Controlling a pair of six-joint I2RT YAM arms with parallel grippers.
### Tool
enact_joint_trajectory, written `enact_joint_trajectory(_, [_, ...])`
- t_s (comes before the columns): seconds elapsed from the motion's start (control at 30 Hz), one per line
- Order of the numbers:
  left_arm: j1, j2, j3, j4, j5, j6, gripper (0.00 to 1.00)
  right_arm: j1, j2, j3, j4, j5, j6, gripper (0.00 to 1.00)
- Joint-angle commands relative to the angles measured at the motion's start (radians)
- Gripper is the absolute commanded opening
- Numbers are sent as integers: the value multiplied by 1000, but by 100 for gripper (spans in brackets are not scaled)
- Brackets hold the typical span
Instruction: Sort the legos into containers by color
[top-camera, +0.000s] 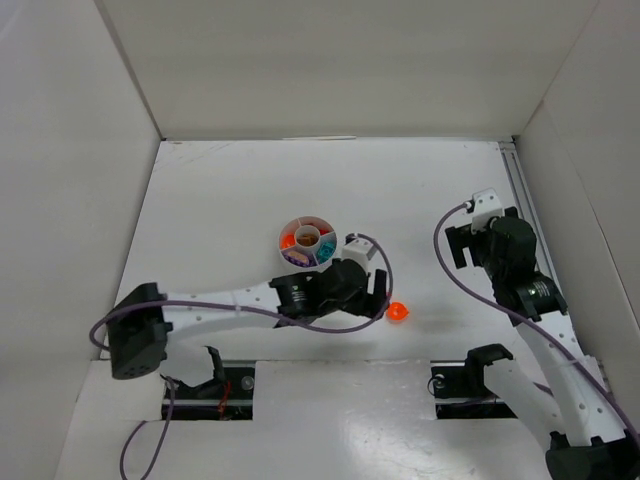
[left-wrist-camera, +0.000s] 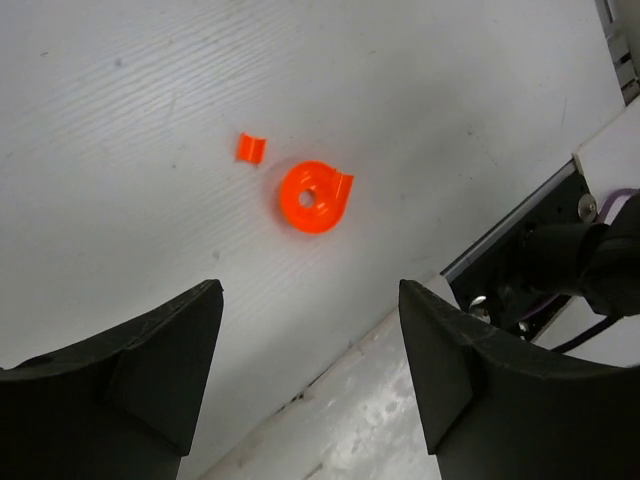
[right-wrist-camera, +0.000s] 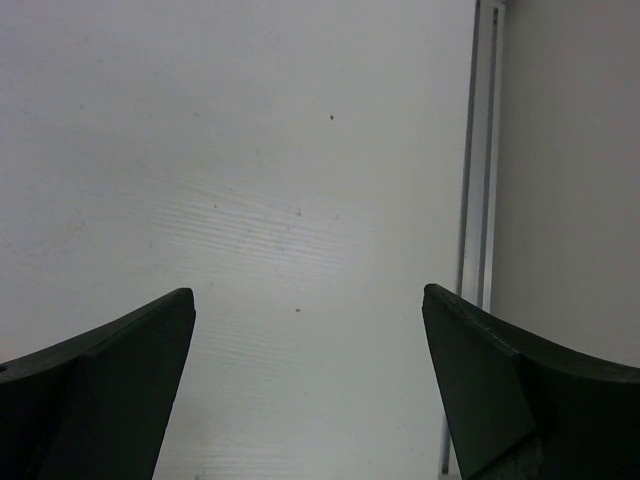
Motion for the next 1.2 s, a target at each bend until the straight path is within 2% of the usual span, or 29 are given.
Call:
enact_joint_trajectory(0.0, [-10, 136, 88, 130, 47, 34, 67, -29, -8, -6, -43, 28, 12, 100])
enact_joint_trajectory(0.17, [-10, 313, 185, 163, 97, 66, 53, -61, -8, -6, -53, 40, -31, 100])
enact_joint_trajectory(0.43, [-10, 468, 263, 184, 139, 43, 47, -61, -37, -6, -53, 62, -49, 100])
enact_joint_trajectory(0.5, [23, 497, 272, 184, 178, 34, 43, -61, -37, -6, -53, 62, -59, 100])
enact_joint_trajectory(0.63, [42, 509, 263, 193, 191, 8, 39, -61, -46, -6, -53, 52, -59, 100])
enact_joint_trajectory(0.9, [42, 466, 200, 216, 182, -1, 39, -61, -46, -16, -44, 34, -69, 100])
enact_joint_trajectory(1.17, [42, 414, 151, 221, 113, -1, 39, -61, -46, -25, -24, 0, -79, 100])
